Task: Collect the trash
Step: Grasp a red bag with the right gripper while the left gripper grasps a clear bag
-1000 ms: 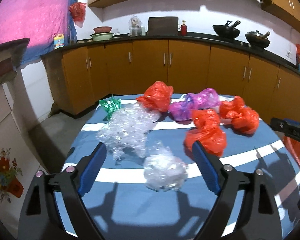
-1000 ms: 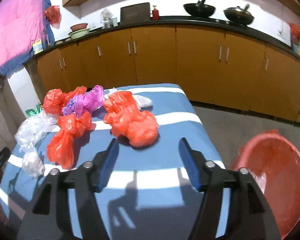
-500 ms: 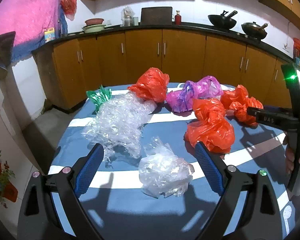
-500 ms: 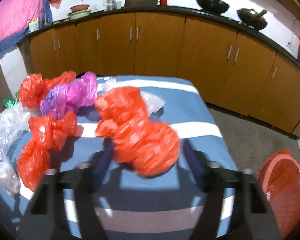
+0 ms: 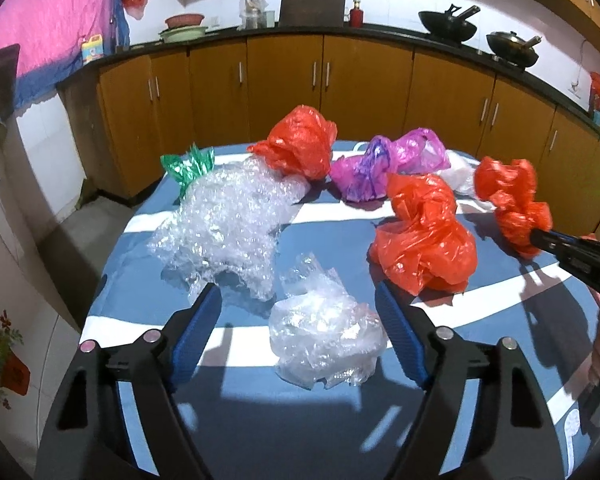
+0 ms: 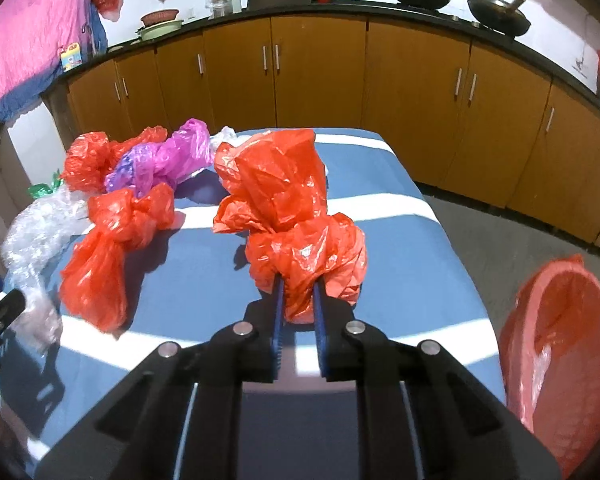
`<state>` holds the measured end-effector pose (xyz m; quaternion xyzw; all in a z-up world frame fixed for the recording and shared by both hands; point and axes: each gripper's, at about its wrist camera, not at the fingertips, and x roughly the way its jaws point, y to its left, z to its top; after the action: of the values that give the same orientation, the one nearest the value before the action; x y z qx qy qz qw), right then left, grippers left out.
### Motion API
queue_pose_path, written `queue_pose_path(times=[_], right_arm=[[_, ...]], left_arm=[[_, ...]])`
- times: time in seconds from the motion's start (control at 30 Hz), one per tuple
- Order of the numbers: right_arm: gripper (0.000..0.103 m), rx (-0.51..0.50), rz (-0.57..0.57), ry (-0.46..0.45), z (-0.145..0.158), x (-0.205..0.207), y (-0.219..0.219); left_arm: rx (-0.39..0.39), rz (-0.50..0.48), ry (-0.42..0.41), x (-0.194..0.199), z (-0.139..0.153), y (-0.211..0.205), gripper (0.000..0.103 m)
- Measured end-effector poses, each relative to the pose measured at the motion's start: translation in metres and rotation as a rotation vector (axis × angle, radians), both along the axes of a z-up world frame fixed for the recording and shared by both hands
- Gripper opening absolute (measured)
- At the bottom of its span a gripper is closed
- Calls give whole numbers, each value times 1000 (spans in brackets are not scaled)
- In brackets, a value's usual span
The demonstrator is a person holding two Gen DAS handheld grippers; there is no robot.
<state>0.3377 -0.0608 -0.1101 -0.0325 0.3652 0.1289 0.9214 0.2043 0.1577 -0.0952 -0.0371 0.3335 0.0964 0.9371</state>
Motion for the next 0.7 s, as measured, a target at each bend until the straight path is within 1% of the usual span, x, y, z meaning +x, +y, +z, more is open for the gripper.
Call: queue_pose_path(times=[0.07, 0.23, 0.3, 0.33, 0.37, 0.4, 0.47, 0.6, 0.7], right_arm=[[14, 8, 1, 1, 1, -7, -5], [14, 26, 0, -3, 6, -19, -16], [14, 33, 2, -7, 9, -25, -19], [14, 37, 4, -7, 11, -27, -21], [14, 39, 4, -8, 11, -29, -23], [14, 44, 4, -9, 12, -32, -25], [14, 52, 2, -10, 14, -37, -29], [14, 68, -1, -20, 20, -47, -38], [14, 68, 1, -34, 27, -53, -43]], left_arm=[[-2, 1, 29, 3, -3, -1, 73], [-34, -2, 70, 6, -9, -2, 56], [-51, -7, 80, 6, -12, -3, 42], [-51, -11, 83, 6, -12, -4, 37], [-50, -17, 83, 6, -12, -4, 22], [-49, -19, 84, 6, -12, -5, 16], [-47, -23, 79, 4, -11, -6, 11], [-81, -35, 44, -7, -2, -8, 10], [-87, -51, 8, -13, 10, -12, 10]])
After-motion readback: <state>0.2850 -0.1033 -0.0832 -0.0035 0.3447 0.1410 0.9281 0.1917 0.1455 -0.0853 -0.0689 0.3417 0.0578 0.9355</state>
